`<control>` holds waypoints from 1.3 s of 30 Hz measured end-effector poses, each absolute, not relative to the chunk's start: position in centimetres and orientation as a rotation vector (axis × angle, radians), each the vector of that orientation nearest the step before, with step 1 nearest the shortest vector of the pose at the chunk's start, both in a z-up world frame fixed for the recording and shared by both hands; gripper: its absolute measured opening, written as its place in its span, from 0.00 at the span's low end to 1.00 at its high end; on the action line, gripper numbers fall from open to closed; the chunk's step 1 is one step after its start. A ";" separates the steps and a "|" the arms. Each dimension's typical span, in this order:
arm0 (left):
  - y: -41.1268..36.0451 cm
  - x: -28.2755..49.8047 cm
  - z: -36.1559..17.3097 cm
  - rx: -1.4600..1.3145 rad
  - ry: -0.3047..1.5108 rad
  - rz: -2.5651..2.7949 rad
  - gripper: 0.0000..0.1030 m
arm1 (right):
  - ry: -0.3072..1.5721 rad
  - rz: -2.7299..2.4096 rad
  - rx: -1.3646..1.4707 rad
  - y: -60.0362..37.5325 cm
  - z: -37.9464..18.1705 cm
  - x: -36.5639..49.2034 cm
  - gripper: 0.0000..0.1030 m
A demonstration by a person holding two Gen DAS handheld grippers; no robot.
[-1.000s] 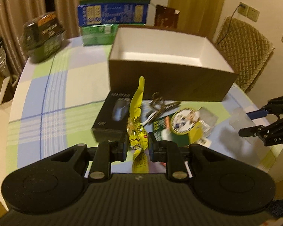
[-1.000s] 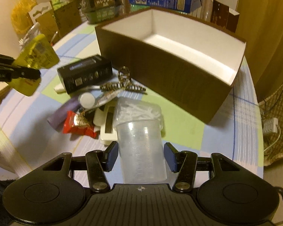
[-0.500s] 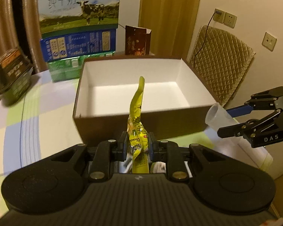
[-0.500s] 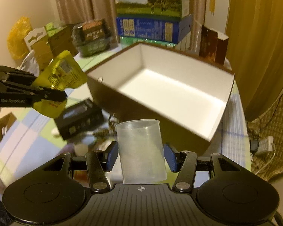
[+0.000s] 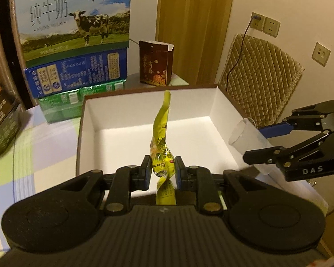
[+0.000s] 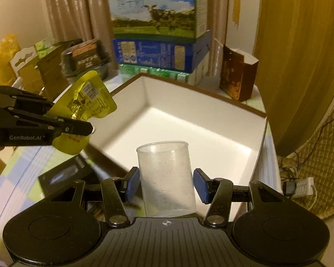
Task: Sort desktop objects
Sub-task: 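Carry the snack bag and clear cup with both grippers over the brown box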
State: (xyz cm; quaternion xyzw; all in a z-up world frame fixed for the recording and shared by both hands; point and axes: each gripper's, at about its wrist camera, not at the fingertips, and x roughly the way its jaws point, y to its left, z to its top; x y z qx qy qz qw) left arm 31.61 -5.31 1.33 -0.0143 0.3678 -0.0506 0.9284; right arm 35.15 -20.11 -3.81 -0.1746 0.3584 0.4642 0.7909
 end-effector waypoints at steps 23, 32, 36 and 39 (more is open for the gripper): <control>-6.0 42.4 -7.1 -0.152 0.979 -0.123 0.17 | 0.937 0.851 -0.384 -15.4 -10.4 43.7 0.49; -5.3 44.3 -9.7 -0.195 1.101 -0.135 0.17 | 1.001 0.859 -0.414 -14.8 -12.7 44.5 0.49; -5.2 44.7 -10.4 -0.197 1.137 -0.145 0.17 | 1.015 0.861 -0.417 -14.5 -13.1 44.7 0.49; -5.3 44.7 -10.5 -0.194 1.143 -0.152 0.18 | 1.022 0.859 -0.416 -14.5 -13.3 44.9 0.49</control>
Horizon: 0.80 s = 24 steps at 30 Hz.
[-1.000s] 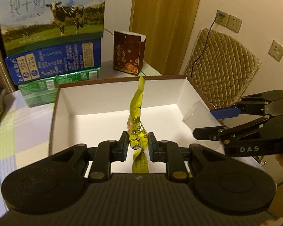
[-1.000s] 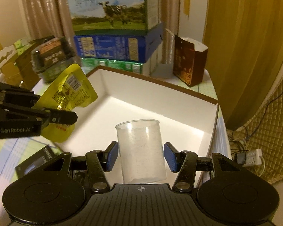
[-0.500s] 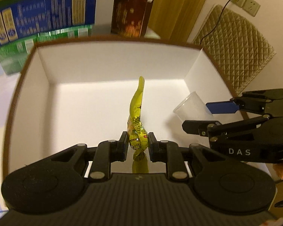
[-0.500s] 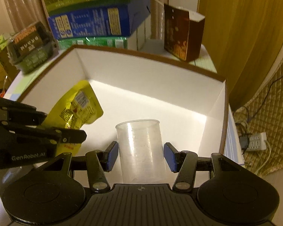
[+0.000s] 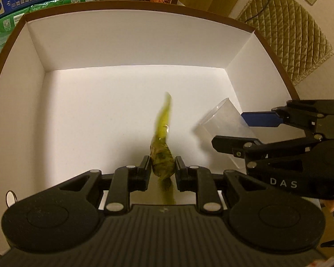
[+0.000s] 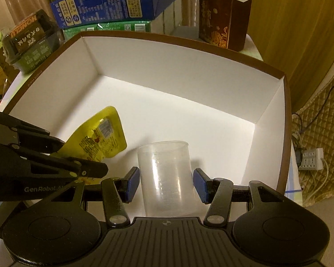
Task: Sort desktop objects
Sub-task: 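Open both grippers to drop the snack bag and cup into the box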
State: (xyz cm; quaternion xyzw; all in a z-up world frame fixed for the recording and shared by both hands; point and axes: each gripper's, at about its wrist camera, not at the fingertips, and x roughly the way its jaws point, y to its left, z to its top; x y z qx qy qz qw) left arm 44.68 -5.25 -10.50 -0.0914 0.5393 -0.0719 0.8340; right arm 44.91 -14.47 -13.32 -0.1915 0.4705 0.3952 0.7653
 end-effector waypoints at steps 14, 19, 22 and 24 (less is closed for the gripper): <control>-4.4 44.3 -9.0 -0.152 1.105 -0.115 0.33 | 1.042 0.870 -0.412 -13.9 -14.0 44.4 0.49; -3.9 43.9 -8.4 -0.115 1.085 -0.079 0.40 | 1.033 0.892 -0.404 -13.6 -13.6 44.0 0.49; -3.6 43.7 -8.1 -0.124 1.082 -0.077 0.42 | 1.024 0.906 -0.402 -13.5 -13.3 43.7 0.51; -3.5 43.5 -8.0 -0.121 1.078 -0.072 0.48 | 1.013 0.911 -0.403 -13.6 -13.0 43.5 0.61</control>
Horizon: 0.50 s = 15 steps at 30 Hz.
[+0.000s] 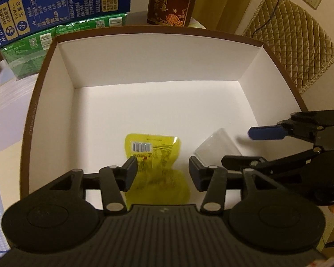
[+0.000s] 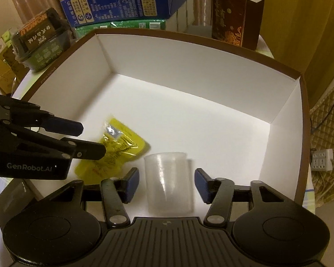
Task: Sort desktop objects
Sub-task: 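Open both grippers to drop the snack bag and cup into the box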
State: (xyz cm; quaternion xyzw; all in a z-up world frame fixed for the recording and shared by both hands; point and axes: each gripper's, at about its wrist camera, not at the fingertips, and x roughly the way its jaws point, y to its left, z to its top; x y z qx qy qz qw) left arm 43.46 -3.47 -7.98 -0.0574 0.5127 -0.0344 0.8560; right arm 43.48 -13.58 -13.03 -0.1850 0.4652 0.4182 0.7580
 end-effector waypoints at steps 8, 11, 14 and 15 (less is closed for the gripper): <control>-3.6 42.5 -7.5 -0.097 1.066 -0.057 0.63 | 1.010 0.897 -0.392 -14.5 -12.3 42.9 0.79; -3.8 42.1 -7.2 -0.088 1.062 -0.051 0.66 | 1.003 0.885 -0.385 -15.0 -12.0 42.6 0.84; -3.9 41.6 -6.7 -0.084 1.056 -0.035 0.74 | 0.988 0.873 -0.381 -15.4 -11.5 42.1 0.89; -3.8 41.4 -6.5 -0.084 1.052 -0.033 0.75 | 0.981 0.867 -0.379 -15.6 -11.3 42.0 0.90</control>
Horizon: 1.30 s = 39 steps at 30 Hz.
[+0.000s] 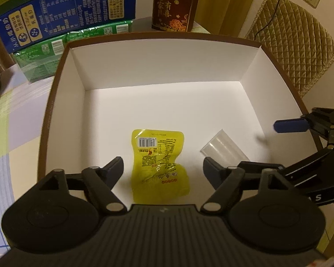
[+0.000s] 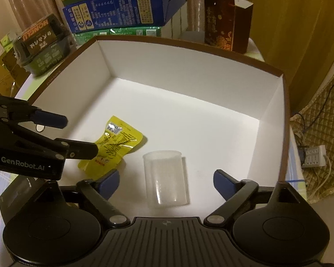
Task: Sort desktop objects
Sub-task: 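Open both grippers to drop the snack bag and cup into the box, then withdraw both tools from the box back toward the remaining items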
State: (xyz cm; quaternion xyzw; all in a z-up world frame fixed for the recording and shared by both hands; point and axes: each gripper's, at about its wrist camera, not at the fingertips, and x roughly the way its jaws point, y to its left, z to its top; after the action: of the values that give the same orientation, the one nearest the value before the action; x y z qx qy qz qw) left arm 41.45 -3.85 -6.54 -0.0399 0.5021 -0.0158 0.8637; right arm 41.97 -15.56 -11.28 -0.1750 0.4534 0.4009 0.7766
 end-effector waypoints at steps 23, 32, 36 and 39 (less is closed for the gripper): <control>-4.2 34.7 -1.2 -0.103 0.946 0.022 0.85 | 0.866 0.832 -0.282 -19.2 -6.0 37.0 0.98; -4.9 31.3 0.9 -0.107 0.900 0.025 0.86 | 0.835 0.853 -0.268 -20.1 -4.5 34.1 0.98; -4.9 29.5 1.5 -0.114 0.878 0.030 0.88 | 0.829 0.868 -0.270 -20.7 -4.1 32.6 0.98; -4.9 28.0 1.8 -0.109 0.868 0.035 0.88 | 0.821 0.868 -0.280 -21.1 -4.1 31.5 0.98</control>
State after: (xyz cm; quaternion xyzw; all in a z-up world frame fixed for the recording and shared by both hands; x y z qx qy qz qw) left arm 27.98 -4.88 1.82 -0.0529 0.4204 0.0170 0.9056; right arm 31.47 -21.07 -4.05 -0.1313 0.3852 0.4072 0.8176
